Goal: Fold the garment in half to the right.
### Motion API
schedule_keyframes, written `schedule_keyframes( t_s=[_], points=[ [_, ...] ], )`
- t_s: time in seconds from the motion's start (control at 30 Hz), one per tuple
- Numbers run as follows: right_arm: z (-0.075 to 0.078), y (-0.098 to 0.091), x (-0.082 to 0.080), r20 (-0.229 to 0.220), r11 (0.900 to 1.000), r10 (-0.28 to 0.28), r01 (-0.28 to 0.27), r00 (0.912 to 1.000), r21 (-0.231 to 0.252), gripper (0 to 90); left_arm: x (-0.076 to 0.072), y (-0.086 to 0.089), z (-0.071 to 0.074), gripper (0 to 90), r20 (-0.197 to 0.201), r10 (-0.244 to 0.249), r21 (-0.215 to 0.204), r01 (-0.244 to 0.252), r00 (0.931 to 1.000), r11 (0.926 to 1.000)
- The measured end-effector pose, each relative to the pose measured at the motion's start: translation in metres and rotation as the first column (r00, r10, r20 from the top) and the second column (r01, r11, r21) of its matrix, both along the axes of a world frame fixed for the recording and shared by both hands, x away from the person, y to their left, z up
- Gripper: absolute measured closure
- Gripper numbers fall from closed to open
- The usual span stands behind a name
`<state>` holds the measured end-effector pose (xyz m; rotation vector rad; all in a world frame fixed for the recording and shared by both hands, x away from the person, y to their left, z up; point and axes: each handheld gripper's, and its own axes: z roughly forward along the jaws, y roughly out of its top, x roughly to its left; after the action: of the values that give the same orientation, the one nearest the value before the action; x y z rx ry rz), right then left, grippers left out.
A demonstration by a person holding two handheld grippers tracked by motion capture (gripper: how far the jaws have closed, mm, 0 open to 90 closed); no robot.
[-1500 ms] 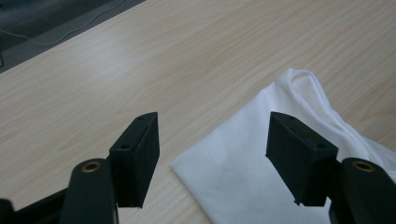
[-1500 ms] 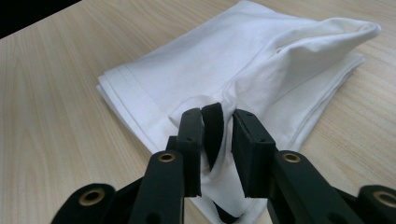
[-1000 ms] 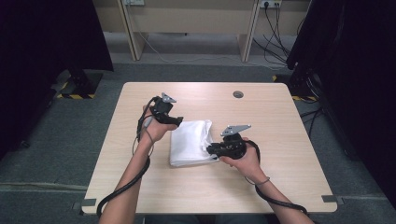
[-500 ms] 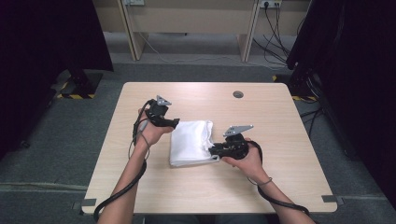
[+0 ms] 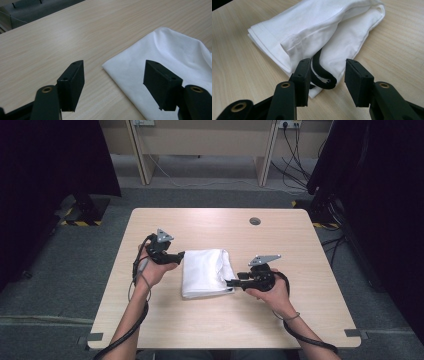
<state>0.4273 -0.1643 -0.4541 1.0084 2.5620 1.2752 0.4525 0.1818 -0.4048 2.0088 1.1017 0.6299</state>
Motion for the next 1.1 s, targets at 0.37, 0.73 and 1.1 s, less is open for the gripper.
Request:
schedule_keyframes(
  t_s=[0.37, 0.73, 1.1],
  points=[
    [0.011, 0.025, -0.008, 0.043, 0.9971, 0.072, -0.071, 0.9965, -0.027, 52.2, -0.018, 0.01, -0.006, 31.2, 0.025, 0.015, -0.016, -0.014, 0.9996, 0.9998],
    [0.009, 0.047, -0.002, 0.03, 0.9929, 0.087, -0.085, 0.9957, -0.084, 67.3, -0.029, 0.016, -0.013, 30.8, 0.028, 0.02, -0.016, -0.019, 0.9994, 0.9997],
    [0.011, 0.03, -0.006, 0.04, 0.9969, 0.054, -0.052, 0.9977, -0.059, 81.5, -0.034, 0.014, -0.022, 29.6, 0.035, -0.012, -0.01, 0.012, 0.9993, 0.9999]
  ],
)
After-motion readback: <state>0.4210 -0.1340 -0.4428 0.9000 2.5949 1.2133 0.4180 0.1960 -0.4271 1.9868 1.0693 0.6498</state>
